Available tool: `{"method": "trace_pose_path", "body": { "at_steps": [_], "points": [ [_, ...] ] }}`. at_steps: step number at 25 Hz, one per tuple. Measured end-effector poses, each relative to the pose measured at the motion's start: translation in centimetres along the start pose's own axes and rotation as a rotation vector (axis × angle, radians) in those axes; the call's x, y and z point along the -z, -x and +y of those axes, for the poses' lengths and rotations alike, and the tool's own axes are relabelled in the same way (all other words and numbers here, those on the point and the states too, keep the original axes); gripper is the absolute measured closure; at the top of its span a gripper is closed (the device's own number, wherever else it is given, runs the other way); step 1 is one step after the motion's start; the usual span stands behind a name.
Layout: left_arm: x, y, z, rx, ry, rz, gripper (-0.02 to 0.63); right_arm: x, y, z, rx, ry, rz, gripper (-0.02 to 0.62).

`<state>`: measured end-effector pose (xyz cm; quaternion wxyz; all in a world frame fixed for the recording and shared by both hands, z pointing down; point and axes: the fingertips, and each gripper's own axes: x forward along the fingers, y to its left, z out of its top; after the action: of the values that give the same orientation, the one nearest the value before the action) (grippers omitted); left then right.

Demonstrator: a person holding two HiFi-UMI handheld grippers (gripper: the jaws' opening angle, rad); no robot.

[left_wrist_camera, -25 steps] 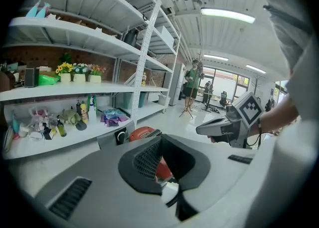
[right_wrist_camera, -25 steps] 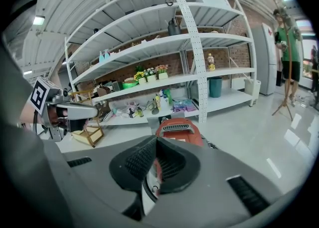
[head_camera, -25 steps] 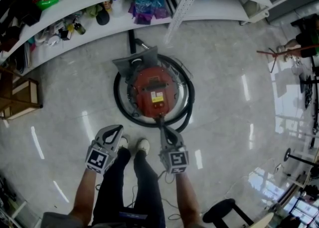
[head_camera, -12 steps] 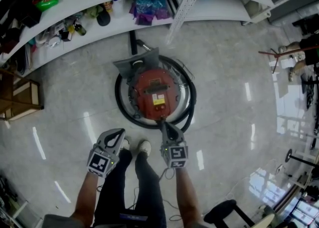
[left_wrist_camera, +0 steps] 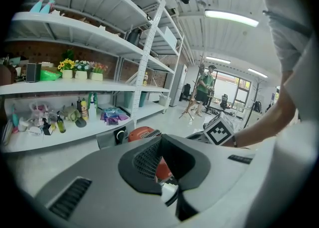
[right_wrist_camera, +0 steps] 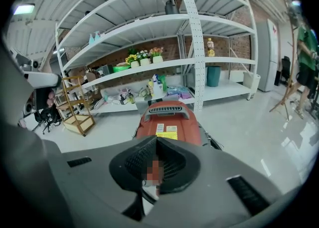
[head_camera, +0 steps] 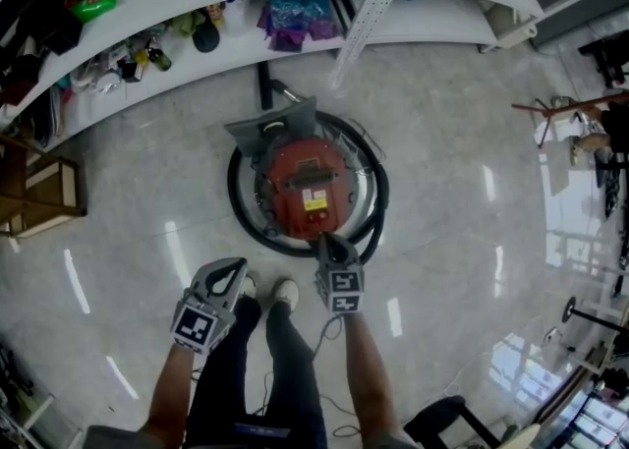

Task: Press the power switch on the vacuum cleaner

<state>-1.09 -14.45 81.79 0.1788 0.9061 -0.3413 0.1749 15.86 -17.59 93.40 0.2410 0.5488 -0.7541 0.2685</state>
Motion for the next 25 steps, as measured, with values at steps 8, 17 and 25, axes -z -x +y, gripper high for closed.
{"method": "trace_pose_path", "body": {
  "at_steps": [8, 17, 25],
  "points": [
    [0.6, -0.1, 0.0, 0.008, 0.003, 0.018, 0.598, 1.9, -3.2, -1.7, 0.023, -0.019, 0.055, 0.594],
    [0.9, -0.3, 0.5, 0.009, 0.014, 0.034, 0.598, 2.9, -5.1, -2.9, 0.040, -0.007, 0.088, 0.594],
    [1.1, -0.5, 0.6, 0.010, 0.028, 0.037, 0.598, 3.1, -5.8, -3.2, 0.045, -0.021, 0.096, 0.592]
  ]
}}
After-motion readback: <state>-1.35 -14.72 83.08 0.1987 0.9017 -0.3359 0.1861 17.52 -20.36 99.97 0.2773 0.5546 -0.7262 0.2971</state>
